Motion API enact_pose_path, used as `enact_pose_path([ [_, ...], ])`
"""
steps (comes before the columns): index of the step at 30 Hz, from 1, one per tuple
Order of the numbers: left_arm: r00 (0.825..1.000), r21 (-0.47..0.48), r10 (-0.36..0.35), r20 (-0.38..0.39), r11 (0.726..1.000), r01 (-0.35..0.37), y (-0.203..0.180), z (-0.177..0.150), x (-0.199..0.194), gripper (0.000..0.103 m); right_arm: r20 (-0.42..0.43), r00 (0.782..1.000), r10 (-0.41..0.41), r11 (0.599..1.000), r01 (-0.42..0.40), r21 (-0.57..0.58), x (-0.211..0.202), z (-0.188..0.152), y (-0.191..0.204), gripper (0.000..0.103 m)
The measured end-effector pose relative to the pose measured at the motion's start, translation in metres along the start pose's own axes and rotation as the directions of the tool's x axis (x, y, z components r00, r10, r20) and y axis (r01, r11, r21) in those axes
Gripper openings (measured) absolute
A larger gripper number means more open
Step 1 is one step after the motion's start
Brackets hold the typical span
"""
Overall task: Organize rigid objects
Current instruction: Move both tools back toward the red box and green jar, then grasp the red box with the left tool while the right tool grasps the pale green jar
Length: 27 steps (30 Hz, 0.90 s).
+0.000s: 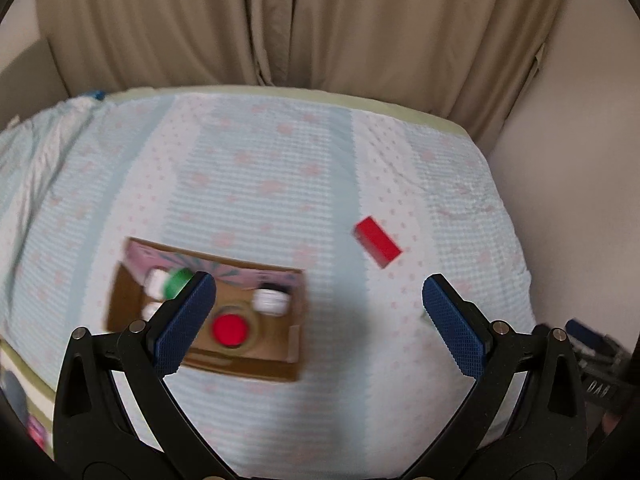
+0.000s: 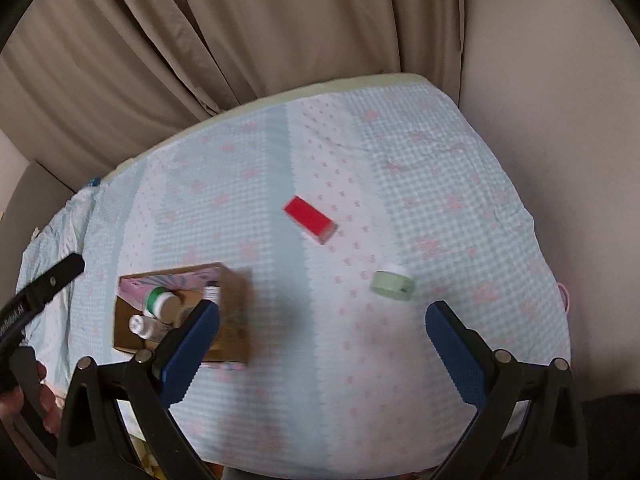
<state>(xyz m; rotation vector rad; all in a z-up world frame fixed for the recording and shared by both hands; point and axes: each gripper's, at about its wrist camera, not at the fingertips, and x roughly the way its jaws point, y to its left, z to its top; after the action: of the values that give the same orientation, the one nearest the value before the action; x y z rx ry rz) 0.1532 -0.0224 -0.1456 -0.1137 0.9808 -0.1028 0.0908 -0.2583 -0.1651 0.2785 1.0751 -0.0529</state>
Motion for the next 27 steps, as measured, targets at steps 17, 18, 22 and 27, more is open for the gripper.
enact_pose_path([
  [17, 0.967, -0.066, 0.019, -0.252, 0.997, -0.037, -0.104, 0.047, 0.205, 0.103, -0.214, 0.969, 0.126, 0.974, -0.079, 0.213, 0.129, 0.045, -0.100, 0.103],
  [18, 0.962, -0.074, 0.025, -0.273, 0.996, -0.047, -0.105, 0.050, 0.221, 0.103, -0.229, 0.965, 0.131, 0.970, -0.077, 0.230, 0.139, 0.046, -0.104, 0.103],
  [22, 0.938, -0.120, 0.031, -0.346, 0.990, -0.077, -0.101, 0.053, 0.278, 0.103, -0.287, 0.947, 0.141, 0.956, -0.055, 0.289, 0.178, 0.046, -0.115, 0.103],
  [27, 0.894, -0.131, 0.067, -0.443, 0.982, -0.138, -0.102, 0.046, 0.352, 0.103, -0.360, 0.919, 0.159, 0.938, -0.027, 0.346, 0.230, 0.035, -0.124, 0.102],
])
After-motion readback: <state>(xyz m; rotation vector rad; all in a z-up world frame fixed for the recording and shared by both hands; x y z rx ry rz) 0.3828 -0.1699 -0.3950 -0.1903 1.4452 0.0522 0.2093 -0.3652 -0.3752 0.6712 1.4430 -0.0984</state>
